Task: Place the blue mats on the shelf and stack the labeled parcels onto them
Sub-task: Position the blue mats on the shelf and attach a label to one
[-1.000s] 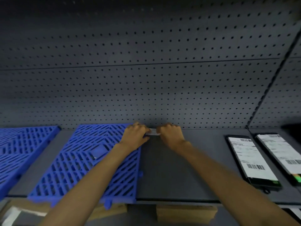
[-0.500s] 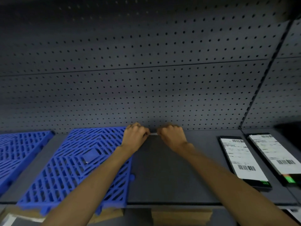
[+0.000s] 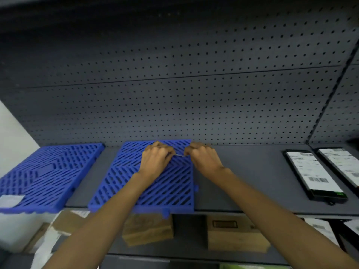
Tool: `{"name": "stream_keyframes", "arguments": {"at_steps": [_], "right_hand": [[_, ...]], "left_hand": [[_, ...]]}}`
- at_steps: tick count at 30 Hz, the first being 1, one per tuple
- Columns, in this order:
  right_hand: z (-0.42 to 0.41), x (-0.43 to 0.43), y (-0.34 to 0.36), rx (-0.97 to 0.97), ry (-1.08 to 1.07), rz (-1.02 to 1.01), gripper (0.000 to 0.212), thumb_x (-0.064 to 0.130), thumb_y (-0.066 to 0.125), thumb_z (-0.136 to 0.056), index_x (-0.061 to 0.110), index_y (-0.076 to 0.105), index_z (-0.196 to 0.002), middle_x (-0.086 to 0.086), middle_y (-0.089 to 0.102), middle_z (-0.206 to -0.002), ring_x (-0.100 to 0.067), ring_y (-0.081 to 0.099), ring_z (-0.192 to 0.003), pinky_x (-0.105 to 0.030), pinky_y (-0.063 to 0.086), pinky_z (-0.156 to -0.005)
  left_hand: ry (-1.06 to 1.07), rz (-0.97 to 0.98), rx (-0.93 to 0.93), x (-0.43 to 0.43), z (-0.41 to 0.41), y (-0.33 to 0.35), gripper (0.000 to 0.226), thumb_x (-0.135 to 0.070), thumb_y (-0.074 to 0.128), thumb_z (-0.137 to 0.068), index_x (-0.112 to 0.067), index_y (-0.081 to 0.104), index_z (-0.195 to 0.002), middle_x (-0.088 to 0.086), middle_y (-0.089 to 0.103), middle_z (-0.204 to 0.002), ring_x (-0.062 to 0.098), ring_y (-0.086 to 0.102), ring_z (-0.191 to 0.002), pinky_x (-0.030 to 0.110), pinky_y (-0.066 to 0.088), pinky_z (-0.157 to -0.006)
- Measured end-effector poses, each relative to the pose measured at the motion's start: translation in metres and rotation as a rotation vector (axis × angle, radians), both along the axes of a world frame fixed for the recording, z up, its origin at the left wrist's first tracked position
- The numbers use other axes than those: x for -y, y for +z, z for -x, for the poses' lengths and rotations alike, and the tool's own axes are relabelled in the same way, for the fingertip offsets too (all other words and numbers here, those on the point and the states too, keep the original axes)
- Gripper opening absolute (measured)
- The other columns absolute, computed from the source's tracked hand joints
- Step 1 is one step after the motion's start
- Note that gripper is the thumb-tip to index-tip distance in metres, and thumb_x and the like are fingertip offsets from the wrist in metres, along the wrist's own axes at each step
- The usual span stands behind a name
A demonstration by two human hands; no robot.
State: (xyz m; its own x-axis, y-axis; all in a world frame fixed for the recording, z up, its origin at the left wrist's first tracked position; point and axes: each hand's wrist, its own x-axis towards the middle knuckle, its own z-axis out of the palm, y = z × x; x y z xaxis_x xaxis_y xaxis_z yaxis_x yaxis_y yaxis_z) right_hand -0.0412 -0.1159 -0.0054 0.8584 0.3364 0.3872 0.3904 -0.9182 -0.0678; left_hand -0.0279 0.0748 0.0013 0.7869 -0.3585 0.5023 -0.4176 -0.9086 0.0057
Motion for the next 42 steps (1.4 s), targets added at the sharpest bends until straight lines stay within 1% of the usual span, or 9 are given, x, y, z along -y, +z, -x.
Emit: {"name": "stream_keyframes", "arguments": {"at_steps": [4, 8, 11, 17, 21, 27, 31, 36, 42], "right_hand": [[0.024, -0.048, -0.002, 0.009, 0.05, -0.041, 0.024, -0.002, 0.057, -0.091, 0.013, 0.064, -0.108, -0.007, 0.06, -0.106, -0.03, 0.06, -0.086, -0.038, 0.043, -0.06], [0.057, -0.086, -0.017, -0.016, 0.08, -0.037, 0.031, -0.007, 0.057, -0.089, 0.012, 0.063, -0.114, -0.01, 0.064, -0.104, -0.03, 0.058, -0.094, -0.042, 0.05, -0.069], [0.083, -0.106, -0.025, -0.056, 0.062, 0.01, 0.031, -0.002, 0.059, -0.09, 0.013, 0.062, -0.116, -0.01, 0.063, -0.096, -0.029, 0.056, -0.091, -0.042, 0.047, -0.064], [0.123, -0.132, -0.031, -0.082, -0.035, -0.007, 0.051, -0.001, 0.067, -0.084, 0.022, 0.06, -0.129, -0.012, 0.061, -0.1, -0.032, 0.058, -0.096, -0.043, 0.048, -0.064], [0.14, -0.137, -0.032, -0.082, -0.048, 0.008, 0.047, -0.002, 0.062, -0.085, 0.02, 0.061, -0.126, -0.011, 0.061, -0.098, -0.033, 0.059, -0.095, -0.039, 0.041, -0.06], [0.157, -0.138, -0.035, -0.102, 0.02, 0.017, 0.045, -0.002, 0.058, -0.088, 0.016, 0.057, -0.13, -0.009, 0.063, -0.122, -0.028, 0.052, -0.113, -0.045, 0.054, -0.078], [0.164, -0.129, -0.032, -0.086, 0.027, -0.033, 0.043, 0.008, 0.056, -0.094, 0.017, 0.053, -0.135, -0.004, 0.055, -0.137, -0.026, 0.055, -0.12, -0.041, 0.054, -0.086], [0.186, -0.083, -0.029, -0.107, -0.057, -0.047, 0.035, 0.02, 0.053, -0.096, 0.021, 0.051, -0.131, -0.001, 0.053, -0.131, -0.025, 0.054, -0.118, -0.043, 0.055, -0.083], [0.219, 0.022, -0.021, -0.067, -0.269, 0.049, 0.031, 0.026, 0.047, -0.098, 0.022, 0.053, -0.128, 0.001, 0.054, -0.131, -0.023, 0.048, -0.122, -0.037, 0.047, -0.088]], "left_hand": [[0.02, -0.014, -0.005, -0.05, 0.036, 0.003, 0.008, -0.024, 0.069, -0.088, -0.023, 0.076, -0.093, -0.001, 0.073, -0.087, 0.024, 0.064, -0.094, 0.037, 0.051, -0.07], [-0.002, -0.016, -0.007, -0.092, 0.075, -0.002, 0.006, -0.02, 0.074, -0.084, -0.021, 0.078, -0.089, 0.002, 0.074, -0.082, 0.026, 0.068, -0.088, 0.038, 0.054, -0.068], [-0.014, -0.043, -0.026, -0.114, 0.101, -0.012, 0.009, -0.02, 0.074, -0.084, -0.02, 0.079, -0.092, 0.005, 0.076, -0.084, 0.026, 0.07, -0.084, 0.038, 0.056, -0.071], [-0.014, 0.007, -0.063, -0.137, 0.135, -0.024, 0.016, -0.024, 0.064, -0.09, -0.023, 0.078, -0.098, 0.001, 0.077, -0.089, 0.021, 0.071, -0.085, 0.036, 0.056, -0.075], [-0.002, -0.006, -0.093, -0.145, 0.148, -0.026, 0.023, -0.03, 0.058, -0.094, -0.027, 0.075, -0.109, 0.0, 0.075, -0.099, 0.02, 0.068, -0.095, 0.036, 0.053, -0.083], [-0.006, 0.009, -0.135, -0.15, 0.162, -0.03, 0.033, -0.033, 0.062, -0.093, -0.021, 0.068, -0.123, 0.004, 0.071, -0.119, 0.022, 0.058, -0.123, 0.039, 0.046, -0.098], [-0.039, -0.012, -0.157, -0.137, 0.159, -0.023, 0.034, -0.029, 0.059, -0.094, -0.02, 0.065, -0.126, 0.0, 0.068, -0.124, 0.021, 0.056, -0.121, 0.038, 0.045, -0.099], [-0.111, -0.004, -0.136, -0.095, 0.159, -0.018, 0.029, -0.024, 0.057, -0.095, -0.018, 0.066, -0.123, 0.002, 0.069, -0.12, 0.022, 0.059, -0.114, 0.036, 0.047, -0.096], [-0.202, -0.038, -0.12, -0.005, 0.164, -0.01, 0.028, -0.031, 0.055, -0.096, -0.023, 0.066, -0.121, -0.001, 0.068, -0.118, 0.021, 0.059, -0.113, 0.035, 0.045, -0.093]]}}
